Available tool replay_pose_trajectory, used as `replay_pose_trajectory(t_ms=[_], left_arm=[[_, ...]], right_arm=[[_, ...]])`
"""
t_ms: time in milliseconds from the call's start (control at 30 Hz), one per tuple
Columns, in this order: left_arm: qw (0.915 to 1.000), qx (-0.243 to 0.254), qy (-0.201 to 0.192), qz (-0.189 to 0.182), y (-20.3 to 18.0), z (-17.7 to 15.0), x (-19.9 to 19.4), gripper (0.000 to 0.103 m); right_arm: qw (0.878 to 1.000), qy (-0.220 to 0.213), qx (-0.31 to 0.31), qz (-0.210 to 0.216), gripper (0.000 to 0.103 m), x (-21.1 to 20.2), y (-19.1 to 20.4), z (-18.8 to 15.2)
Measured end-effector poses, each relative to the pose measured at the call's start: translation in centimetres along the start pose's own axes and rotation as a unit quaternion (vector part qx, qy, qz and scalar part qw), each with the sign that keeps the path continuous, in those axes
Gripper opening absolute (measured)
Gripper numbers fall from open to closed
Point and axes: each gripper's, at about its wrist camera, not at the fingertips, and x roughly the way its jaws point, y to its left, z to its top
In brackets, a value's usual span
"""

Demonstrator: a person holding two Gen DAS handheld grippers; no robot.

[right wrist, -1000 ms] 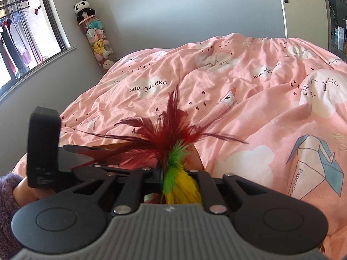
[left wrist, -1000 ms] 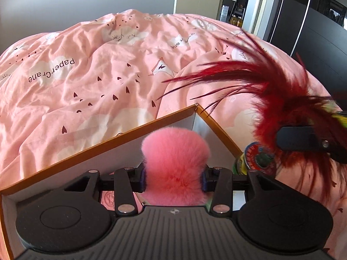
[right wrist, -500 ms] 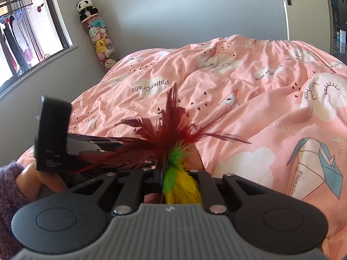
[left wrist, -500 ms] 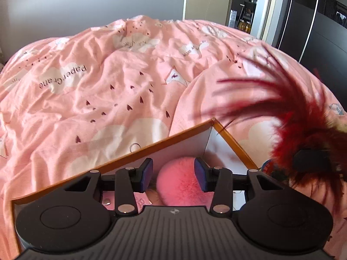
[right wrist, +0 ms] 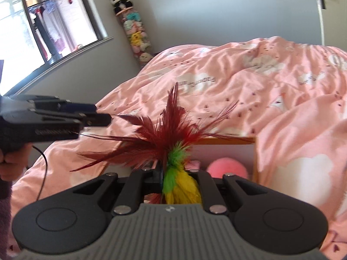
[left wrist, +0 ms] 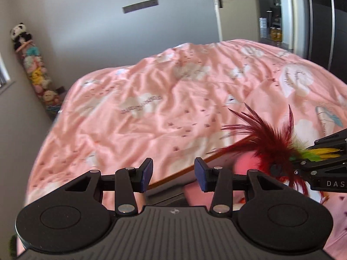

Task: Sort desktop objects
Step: 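Lower the pink pompom into the box and open the left gripper, then lower the feather pompom into the box and open the right gripper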

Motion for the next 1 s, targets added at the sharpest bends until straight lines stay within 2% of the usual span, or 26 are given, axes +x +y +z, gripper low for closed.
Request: replay_pose_trajectory(t_ms=[133,267,467,600,667,800,933,1000], left_arm=[[0.9990,-0.014,0.019,0.038,3.1,-1.6,-2.1,0.050],[0.9971,-0.056,0.033,0.040,5.1,-4.6,-2.5,0.050],[0.9908,-0.124,0.050,0.022,5.7,-9.3,-0.8,0.050],[0.9888,-0.132,0.062,0.031,5.0,-11.2,0.5,0.050],[0.9884,-0.135,0.067,0.023,4.7,-11.8,0.9,0.050],[0.9888,-0.131,0.071,0.015,4.1,-12.5,1.3,0.050],[0.9887,-0.131,0.072,0.011,4.0,-12.7,1.3,0.050],[0.9879,-0.136,0.073,0.011,4.1,-12.7,1.5,0.050]], right_arm=[[0.999,0.018,-0.010,0.042,0.011,2.3,2.4,0.4],[0.997,0.039,-0.004,0.068,0.011,5.3,4.0,0.9],[0.996,0.066,-0.027,0.058,0.011,10.0,5.5,1.3],[0.995,0.078,-0.048,0.042,0.011,12.7,6.2,1.0],[0.994,0.081,-0.059,0.033,0.011,13.8,6.4,0.8],[0.992,0.099,-0.066,0.030,0.011,15.5,6.6,0.4],[0.990,0.103,-0.100,0.014,0.013,16.2,7.3,-0.2],[0.989,0.103,-0.108,0.014,0.022,16.2,7.5,-0.4]])
